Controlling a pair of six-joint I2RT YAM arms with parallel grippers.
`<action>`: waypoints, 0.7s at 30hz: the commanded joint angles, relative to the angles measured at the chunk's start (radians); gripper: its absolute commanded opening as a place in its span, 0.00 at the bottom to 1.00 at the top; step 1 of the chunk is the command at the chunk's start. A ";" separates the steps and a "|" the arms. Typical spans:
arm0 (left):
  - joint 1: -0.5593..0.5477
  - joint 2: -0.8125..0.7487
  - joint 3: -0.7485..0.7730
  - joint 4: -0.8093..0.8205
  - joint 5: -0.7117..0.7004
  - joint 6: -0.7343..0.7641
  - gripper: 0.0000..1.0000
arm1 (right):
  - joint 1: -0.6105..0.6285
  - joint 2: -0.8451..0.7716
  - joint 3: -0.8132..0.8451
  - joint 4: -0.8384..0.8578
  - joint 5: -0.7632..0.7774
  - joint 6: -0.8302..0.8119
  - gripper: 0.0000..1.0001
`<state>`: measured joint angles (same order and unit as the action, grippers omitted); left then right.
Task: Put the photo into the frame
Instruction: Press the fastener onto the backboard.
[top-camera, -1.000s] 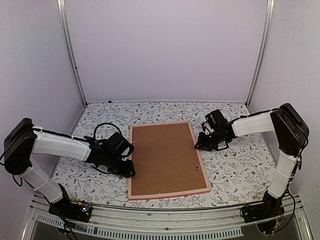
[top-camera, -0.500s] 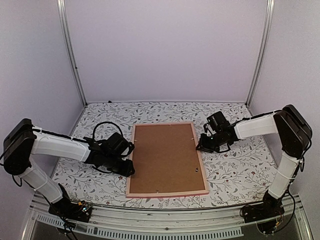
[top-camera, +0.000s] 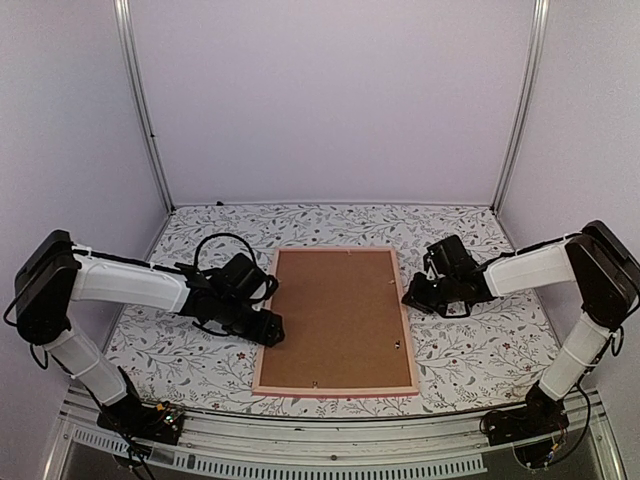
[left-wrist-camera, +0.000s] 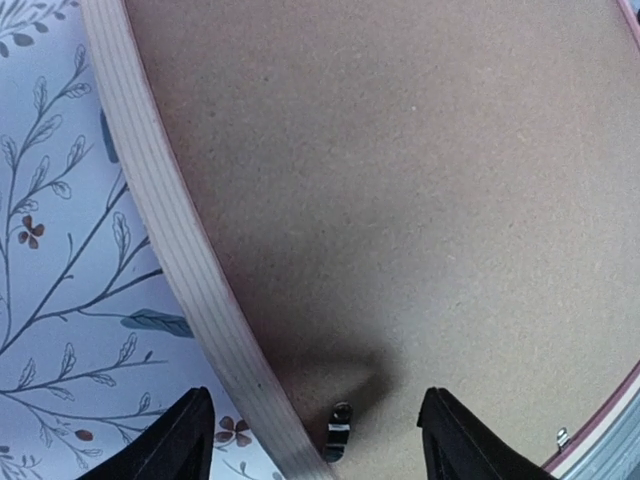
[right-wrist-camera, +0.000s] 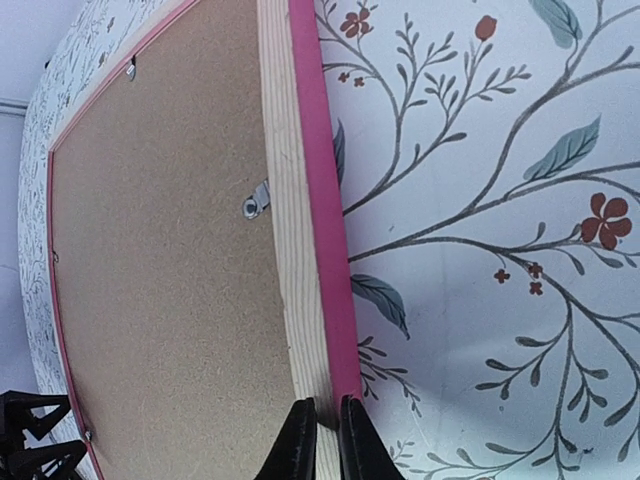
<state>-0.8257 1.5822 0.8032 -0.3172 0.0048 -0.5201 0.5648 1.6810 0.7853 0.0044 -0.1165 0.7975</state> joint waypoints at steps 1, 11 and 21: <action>0.012 -0.006 0.006 -0.057 0.031 0.015 0.71 | 0.009 -0.029 -0.024 0.037 0.035 0.046 0.03; 0.020 -0.050 -0.052 -0.065 0.046 -0.022 0.52 | 0.009 0.000 -0.023 0.074 -0.003 0.036 0.03; 0.038 -0.037 -0.059 -0.066 0.035 -0.025 0.42 | 0.010 -0.006 -0.015 0.063 0.000 0.026 0.03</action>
<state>-0.8040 1.5410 0.7544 -0.3794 0.0406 -0.5468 0.5690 1.6730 0.7708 0.0498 -0.1139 0.8268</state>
